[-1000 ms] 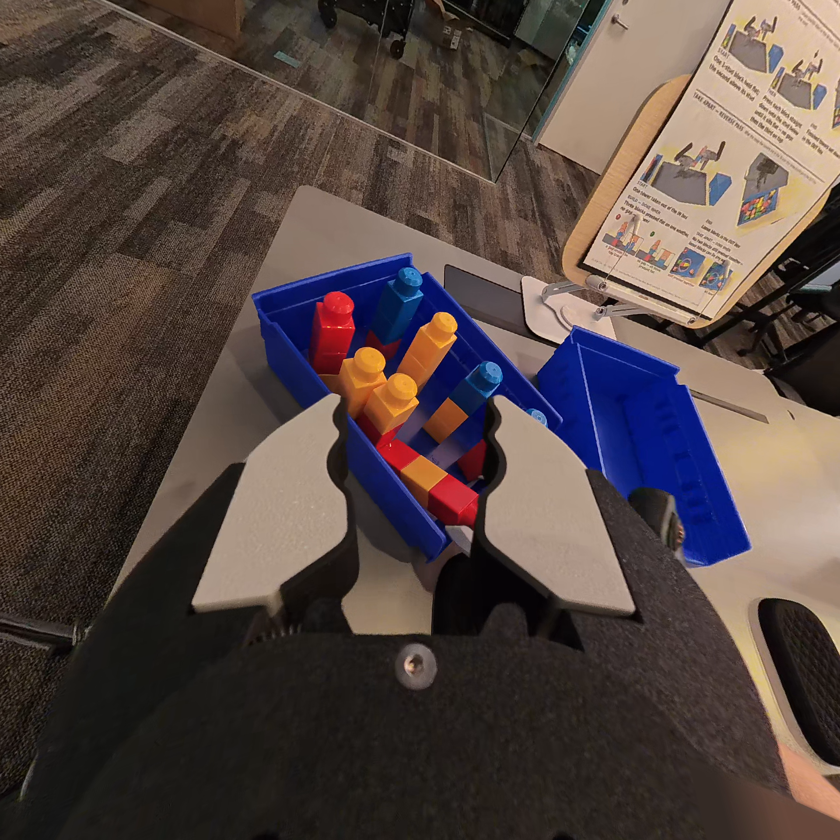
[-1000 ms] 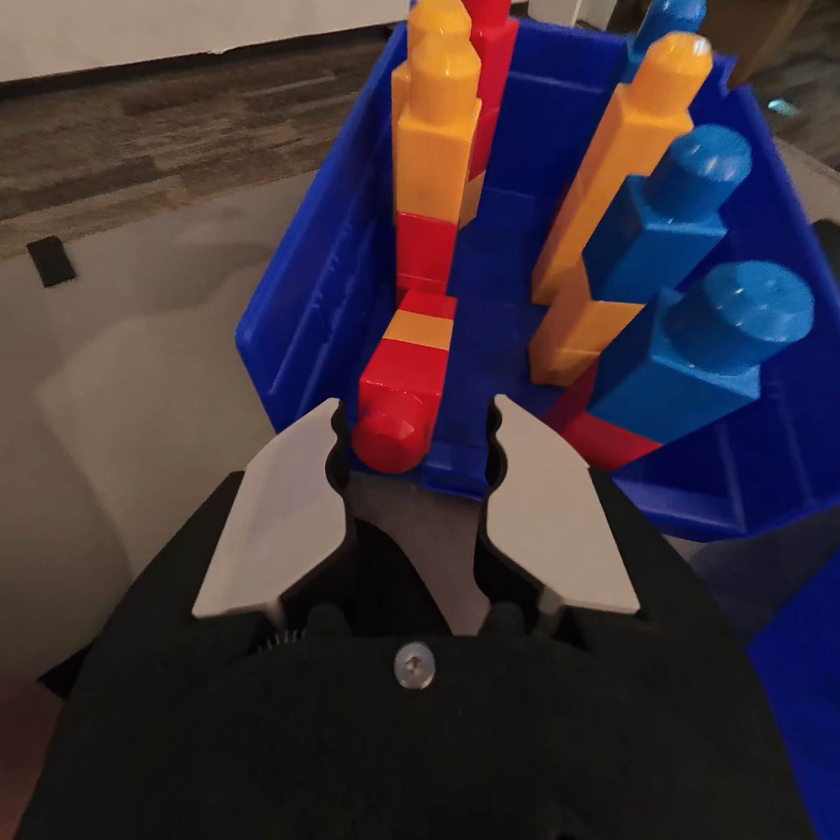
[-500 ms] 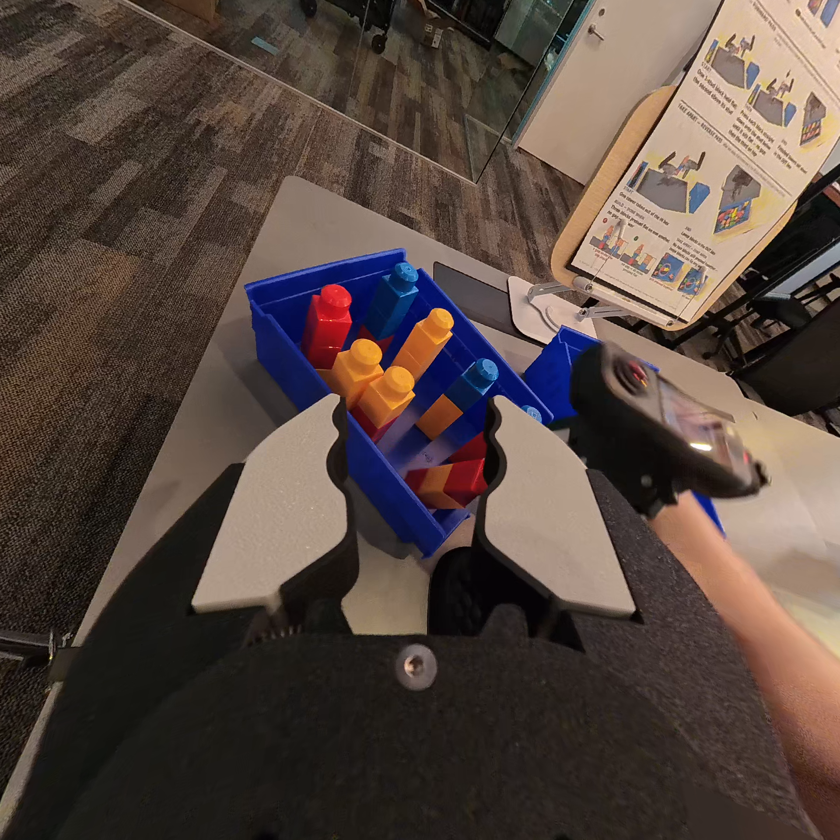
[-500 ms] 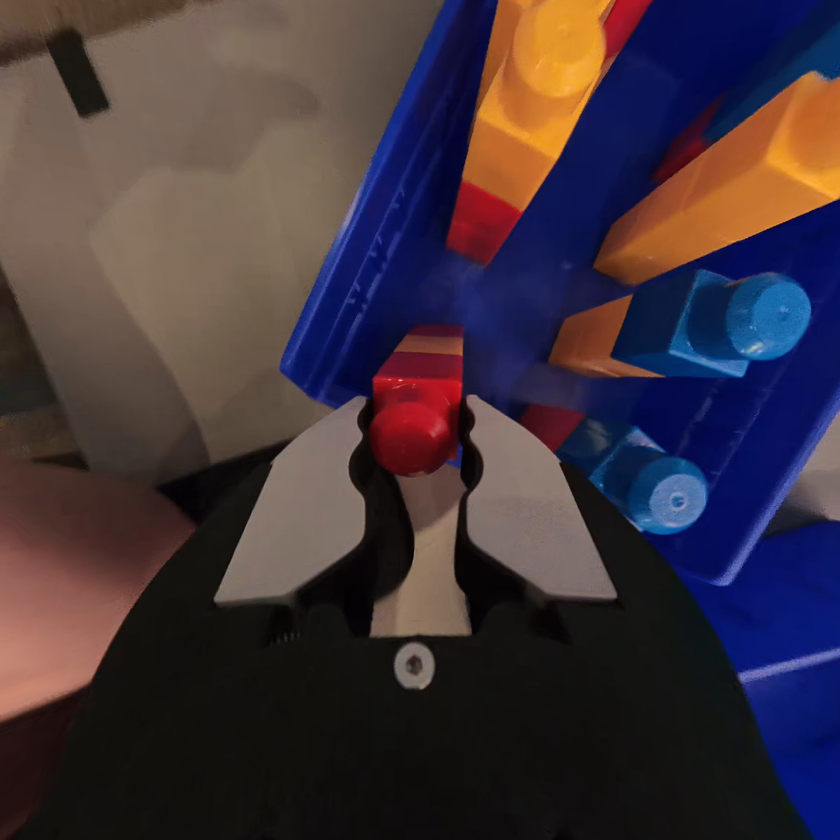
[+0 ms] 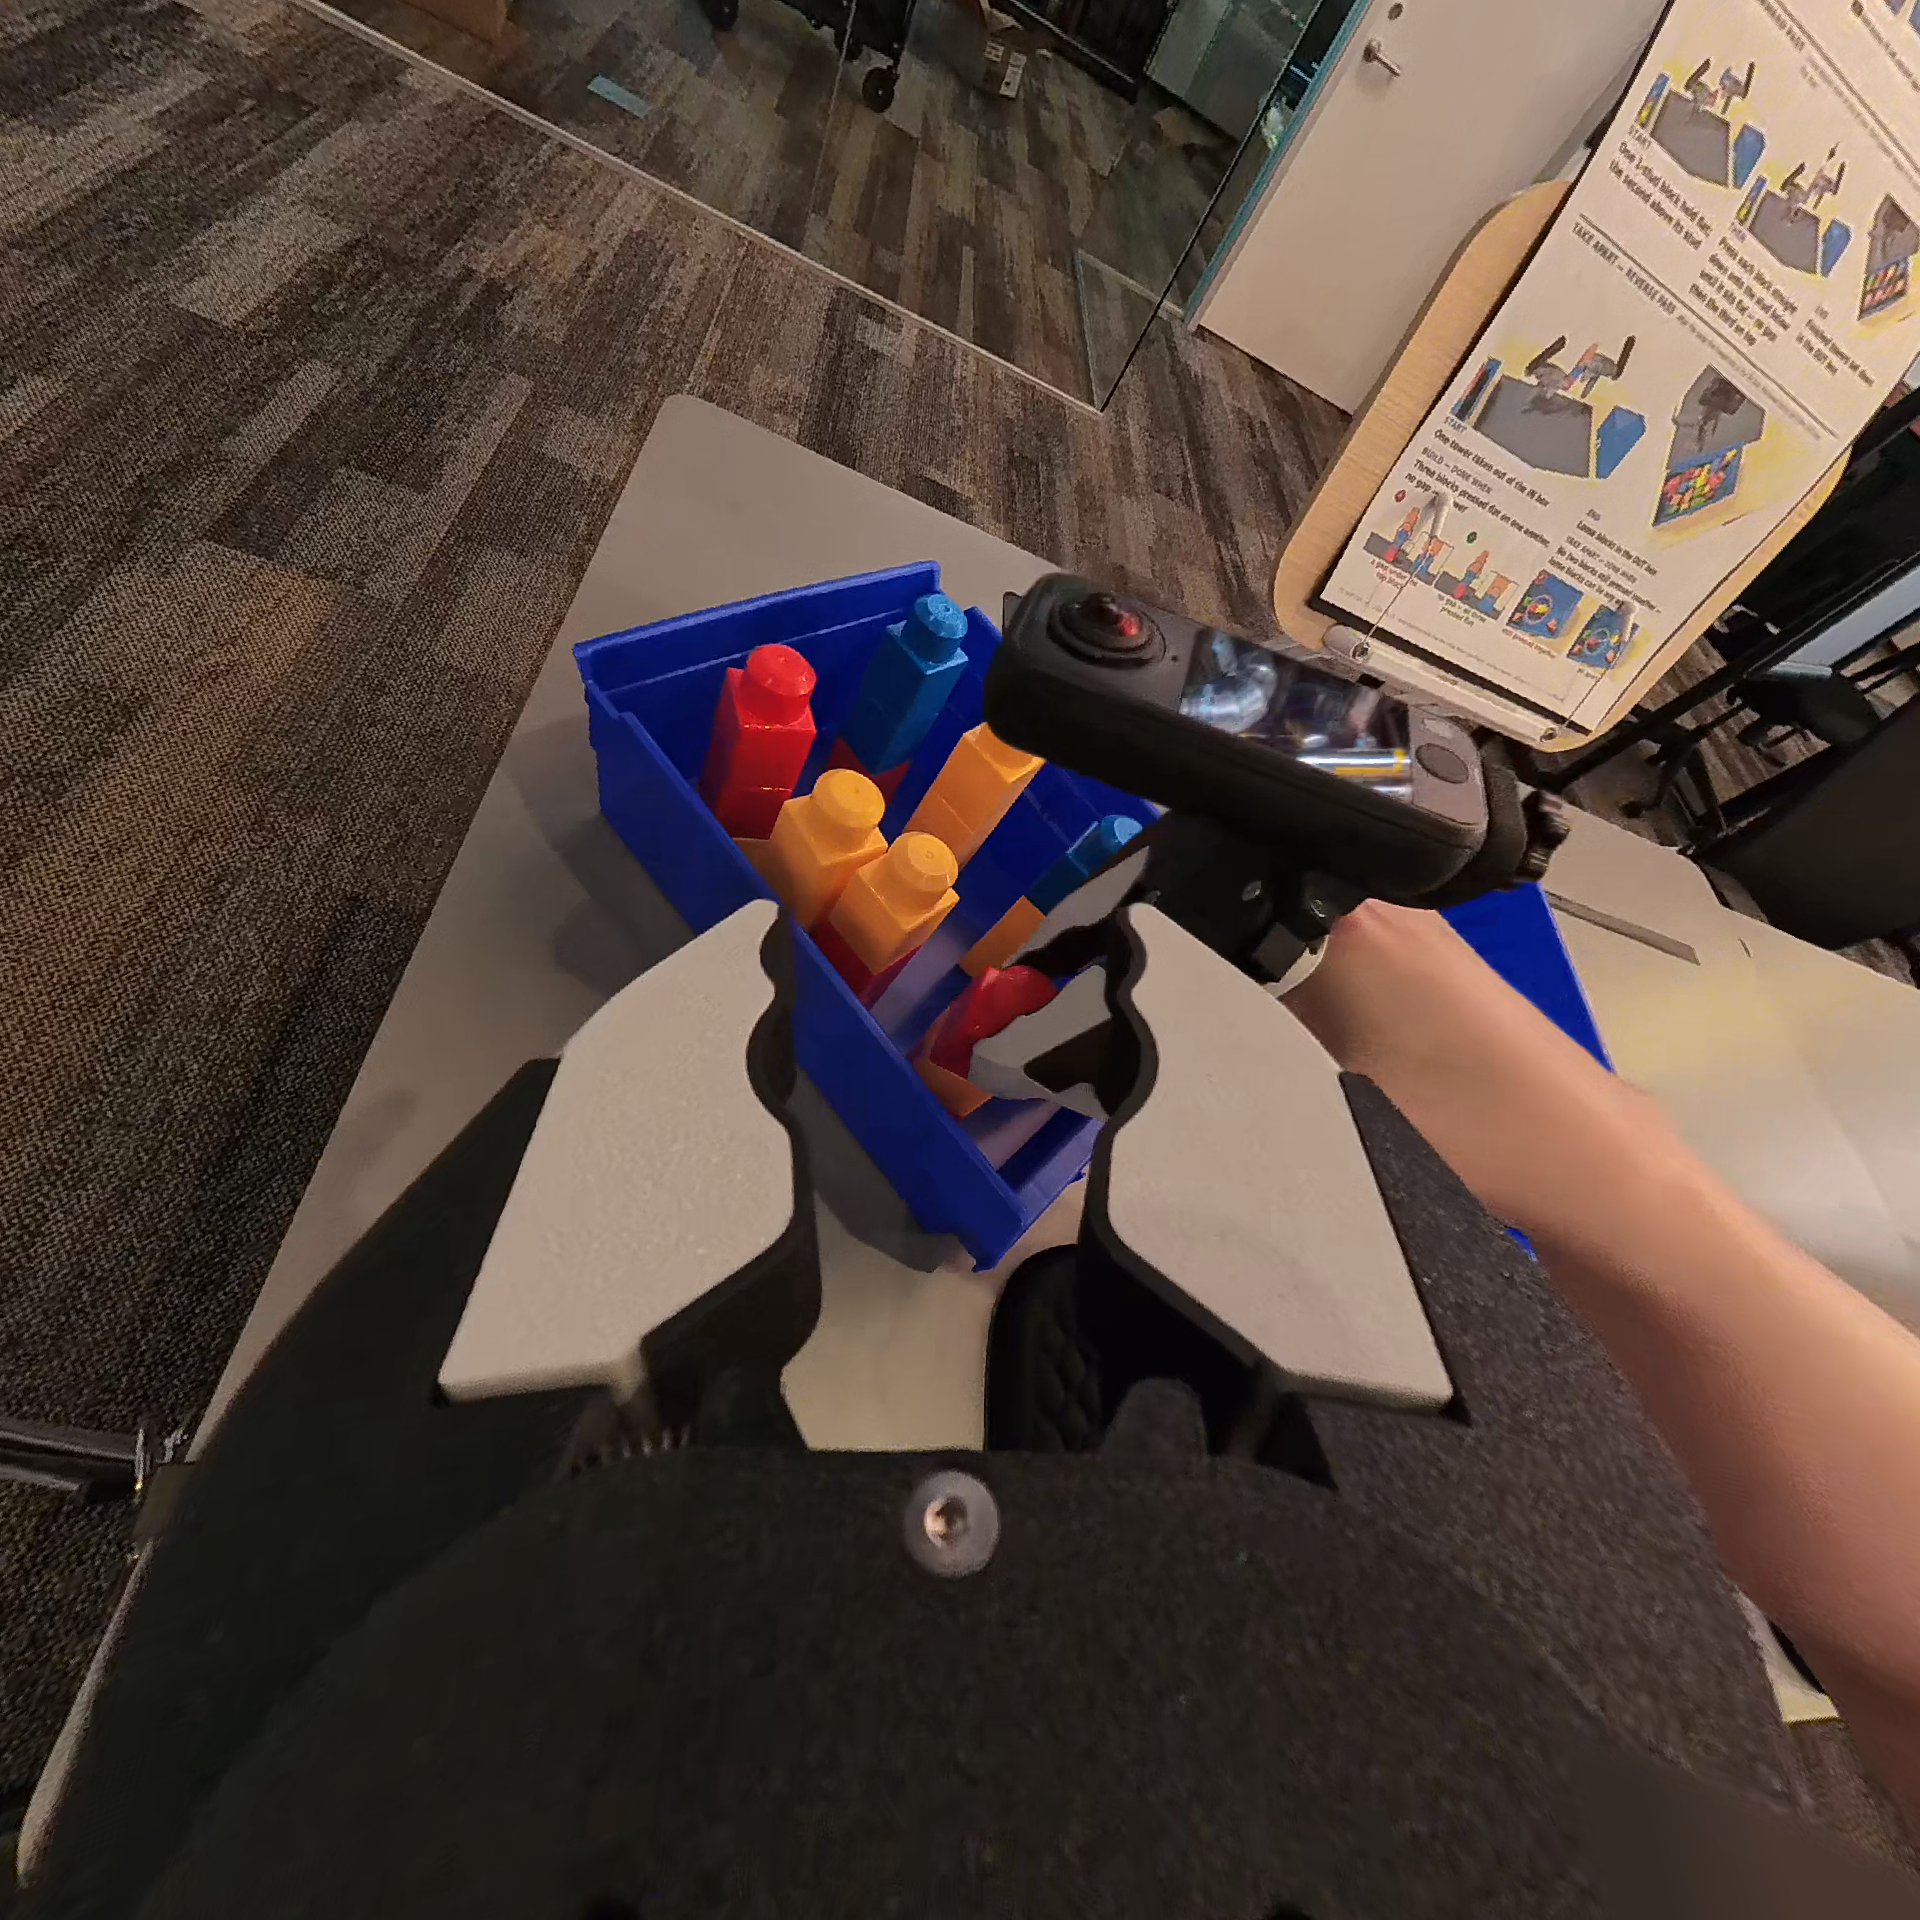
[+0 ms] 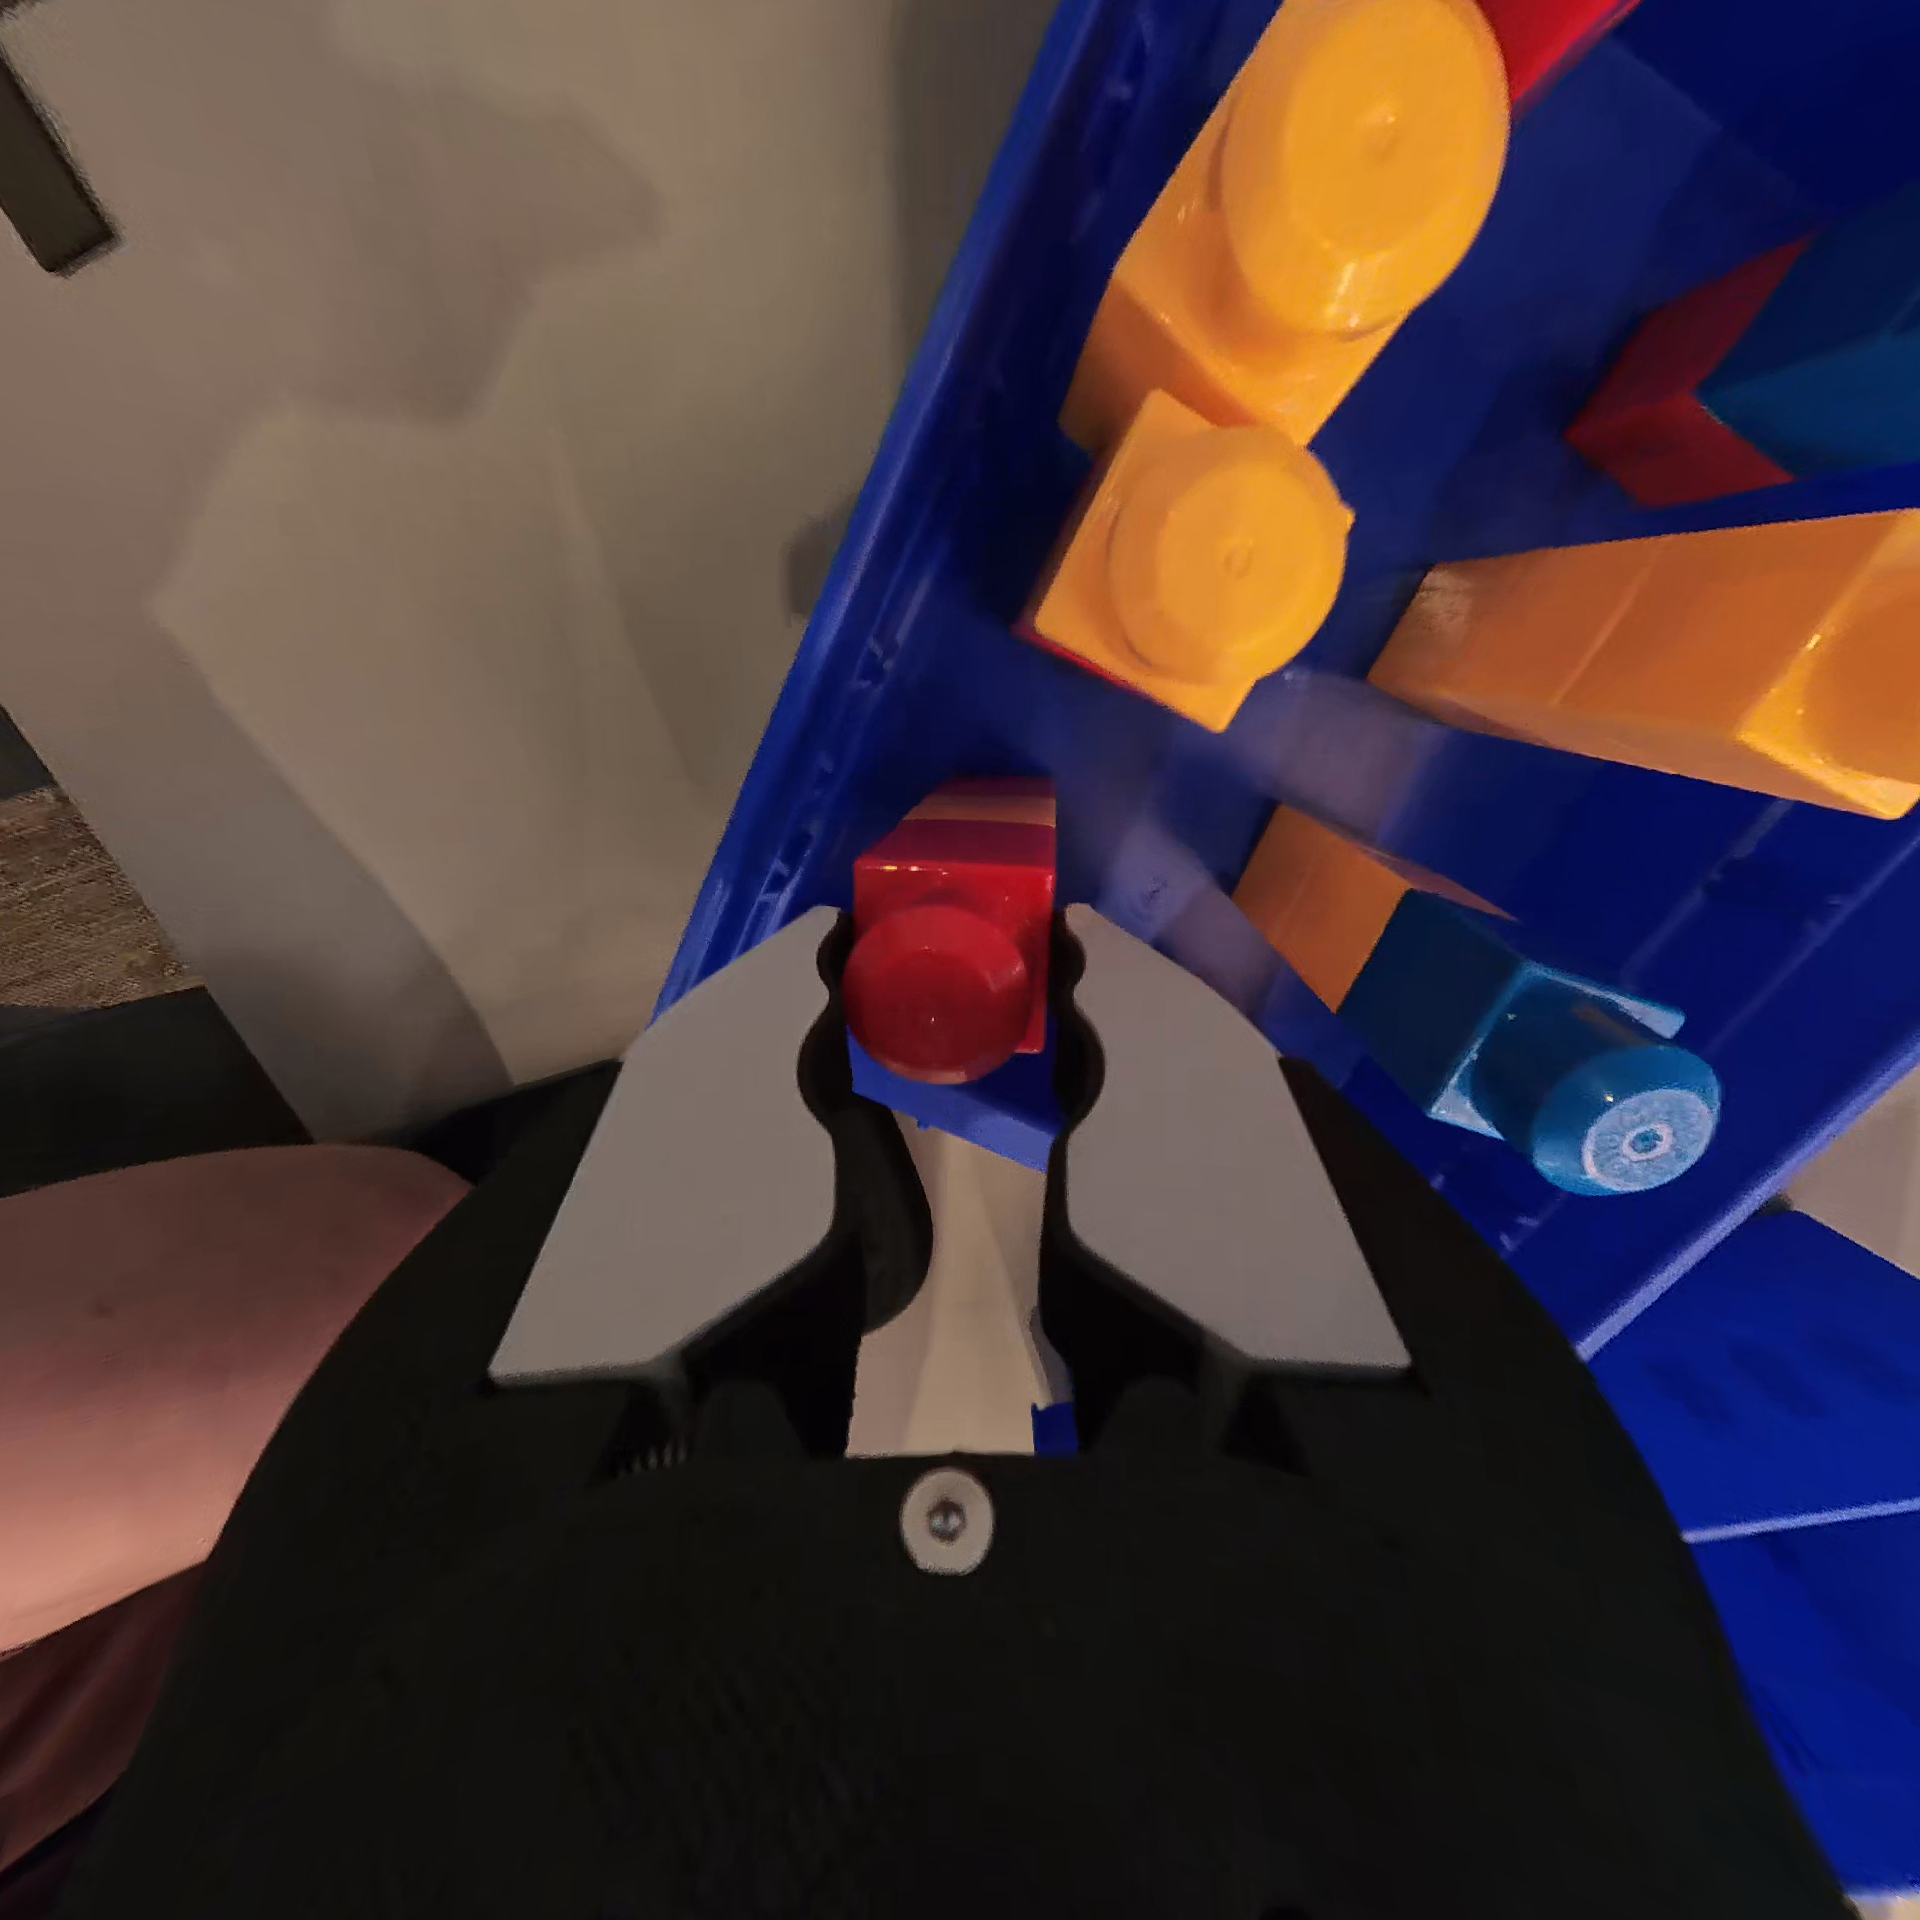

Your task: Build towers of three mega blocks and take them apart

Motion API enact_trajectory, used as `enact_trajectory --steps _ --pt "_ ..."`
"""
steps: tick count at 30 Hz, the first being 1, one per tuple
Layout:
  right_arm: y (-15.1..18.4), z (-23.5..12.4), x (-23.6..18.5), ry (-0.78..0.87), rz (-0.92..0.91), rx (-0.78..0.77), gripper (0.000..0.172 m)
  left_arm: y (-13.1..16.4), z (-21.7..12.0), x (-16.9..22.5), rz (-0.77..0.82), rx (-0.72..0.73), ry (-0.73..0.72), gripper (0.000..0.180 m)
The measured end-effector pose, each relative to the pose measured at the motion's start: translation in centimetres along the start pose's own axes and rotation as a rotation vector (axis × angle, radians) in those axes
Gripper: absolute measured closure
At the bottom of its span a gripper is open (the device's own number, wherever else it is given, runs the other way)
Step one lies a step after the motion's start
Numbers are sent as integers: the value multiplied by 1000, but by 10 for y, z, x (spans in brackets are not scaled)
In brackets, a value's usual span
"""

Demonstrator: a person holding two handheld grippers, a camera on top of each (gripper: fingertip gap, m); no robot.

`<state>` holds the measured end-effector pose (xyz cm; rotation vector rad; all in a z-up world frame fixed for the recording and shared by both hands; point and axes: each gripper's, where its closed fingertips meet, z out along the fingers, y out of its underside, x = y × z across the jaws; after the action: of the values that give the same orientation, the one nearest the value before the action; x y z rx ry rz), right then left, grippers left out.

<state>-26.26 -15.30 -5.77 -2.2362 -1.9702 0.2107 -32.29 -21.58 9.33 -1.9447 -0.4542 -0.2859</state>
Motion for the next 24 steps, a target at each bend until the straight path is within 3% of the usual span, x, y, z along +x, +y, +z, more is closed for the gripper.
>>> enact_trajectory --steps 5,8,12,14,16,19,21,24 --pt "0 1 1 12 -14 -4 134 0 2 1 5 -5 -2 123" --pt "-5 -11 8 70 -41 62 118 -1 2 -1 1 -1 -6 122" --pt "-10 -77 2 109 -108 321 113 -3 -2 -4 -12 20 -7 121" --pt "7 -124 9 171 -148 472 112 -4 -3 -4 -10 25 0 122" --pt "49 -163 44 273 -81 550 111 -3 -4 -4 -7 26 8 122" --pt "147 -181 142 408 285 562 111 -5 -5 -4 -18 42 25 122" --pt "232 -162 203 482 589 434 111 -6 -4 -2 -22 47 37 122" --pt "307 -114 234 444 799 324 124 -8 -2 2 -12 46 42 121"
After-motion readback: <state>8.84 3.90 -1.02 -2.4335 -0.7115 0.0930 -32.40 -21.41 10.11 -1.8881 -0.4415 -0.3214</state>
